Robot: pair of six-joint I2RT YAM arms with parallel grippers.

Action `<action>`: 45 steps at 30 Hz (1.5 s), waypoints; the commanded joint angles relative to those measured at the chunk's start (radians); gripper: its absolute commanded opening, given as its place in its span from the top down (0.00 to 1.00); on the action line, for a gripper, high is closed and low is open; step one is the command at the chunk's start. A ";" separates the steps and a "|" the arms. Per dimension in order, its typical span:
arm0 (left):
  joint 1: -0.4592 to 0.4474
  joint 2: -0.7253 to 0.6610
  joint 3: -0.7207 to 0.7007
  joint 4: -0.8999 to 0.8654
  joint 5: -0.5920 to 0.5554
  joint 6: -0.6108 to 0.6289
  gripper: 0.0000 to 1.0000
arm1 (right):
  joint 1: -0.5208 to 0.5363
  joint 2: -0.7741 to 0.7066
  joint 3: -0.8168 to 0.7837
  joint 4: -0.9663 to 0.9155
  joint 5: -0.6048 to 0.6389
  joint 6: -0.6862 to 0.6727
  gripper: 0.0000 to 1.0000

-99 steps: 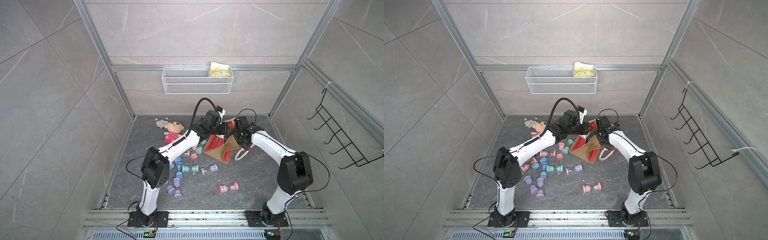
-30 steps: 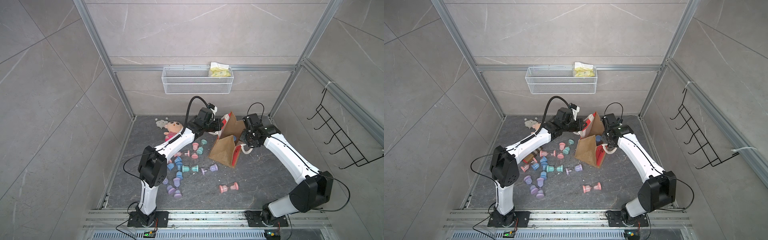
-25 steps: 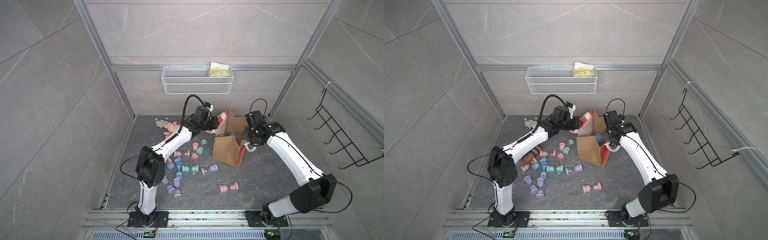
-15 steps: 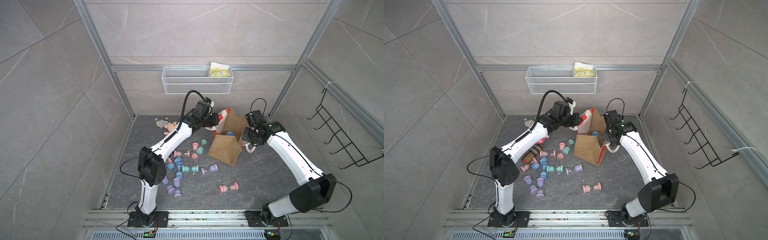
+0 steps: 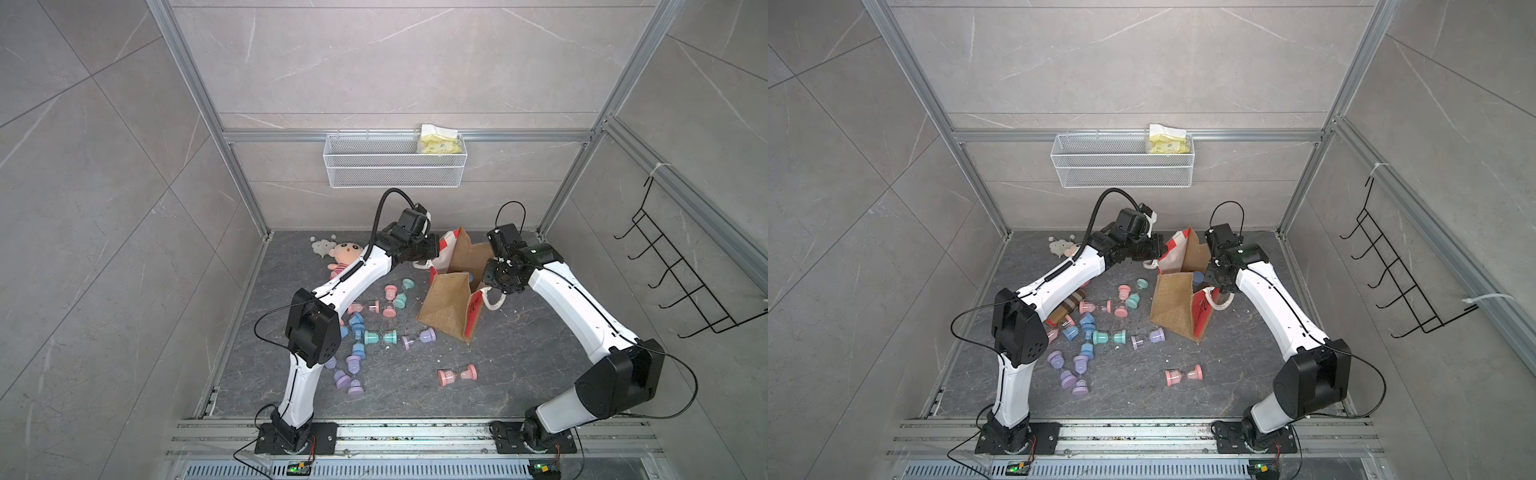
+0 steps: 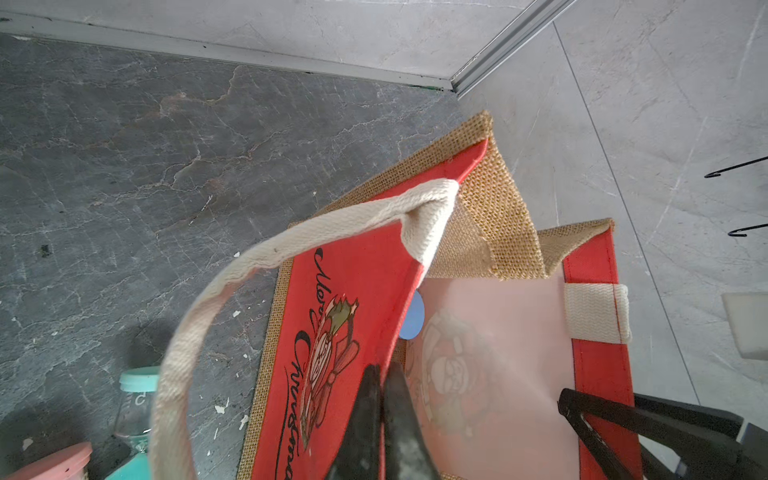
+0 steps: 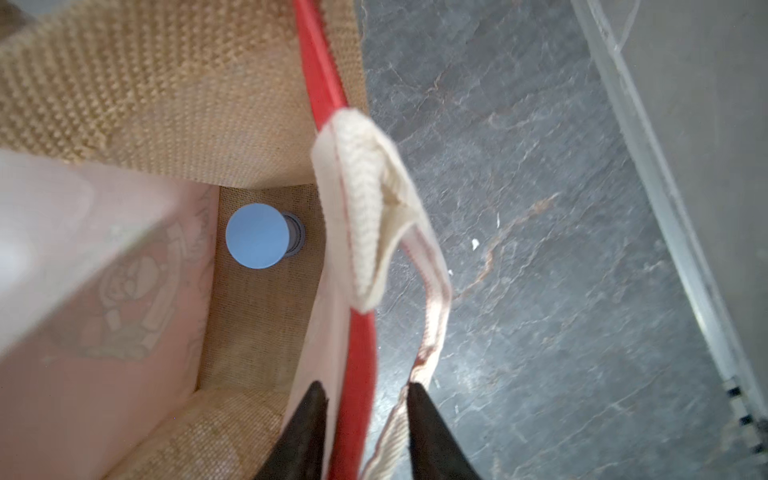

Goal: Put the hourglass into the canvas bag
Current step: Adjust the canvas bag at the center of the board, then pick up the hourglass from the center of the board.

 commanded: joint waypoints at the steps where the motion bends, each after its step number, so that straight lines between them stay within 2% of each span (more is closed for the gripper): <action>1: 0.006 -0.014 0.020 0.026 -0.014 0.015 0.98 | 0.011 -0.026 0.039 -0.051 -0.004 -0.029 0.52; 6: 0.007 -0.034 0.013 0.018 -0.025 0.020 0.56 | 0.043 -0.071 0.136 -0.160 0.004 -0.039 0.35; 10: 0.006 -0.077 -0.004 0.004 -0.021 0.019 0.29 | 0.110 -0.127 0.197 -0.259 0.042 -0.016 0.26; 13: 0.006 -0.143 -0.060 0.012 -0.026 0.009 0.16 | 0.198 -0.176 0.194 -0.353 0.099 0.056 0.21; 16: 0.007 -0.240 -0.170 0.057 -0.061 -0.004 0.02 | 0.276 -0.252 0.107 -0.377 0.088 0.145 0.18; 21: 0.008 -0.436 -0.370 0.095 -0.142 -0.055 0.00 | 0.440 -0.345 -0.062 -0.411 0.077 0.371 0.15; 23: 0.010 -0.516 -0.468 0.125 -0.151 -0.084 0.00 | 0.527 -0.364 -0.143 -0.403 0.076 0.503 0.14; 26: 0.009 -0.617 -0.591 0.136 -0.188 -0.144 0.00 | 0.663 -0.384 -0.286 -0.312 0.039 0.668 0.12; 30: 0.005 -0.707 -0.693 0.133 -0.196 -0.193 0.00 | 0.824 -0.332 -0.405 -0.203 0.042 0.851 0.10; 36: 0.000 -0.775 -0.722 0.082 -0.198 -0.223 0.00 | 0.857 -0.241 -0.560 0.040 -0.052 0.949 0.07; 45: 0.000 -0.835 -0.772 0.109 -0.236 -0.223 0.00 | 0.868 -0.123 -0.650 0.139 -0.103 1.054 0.05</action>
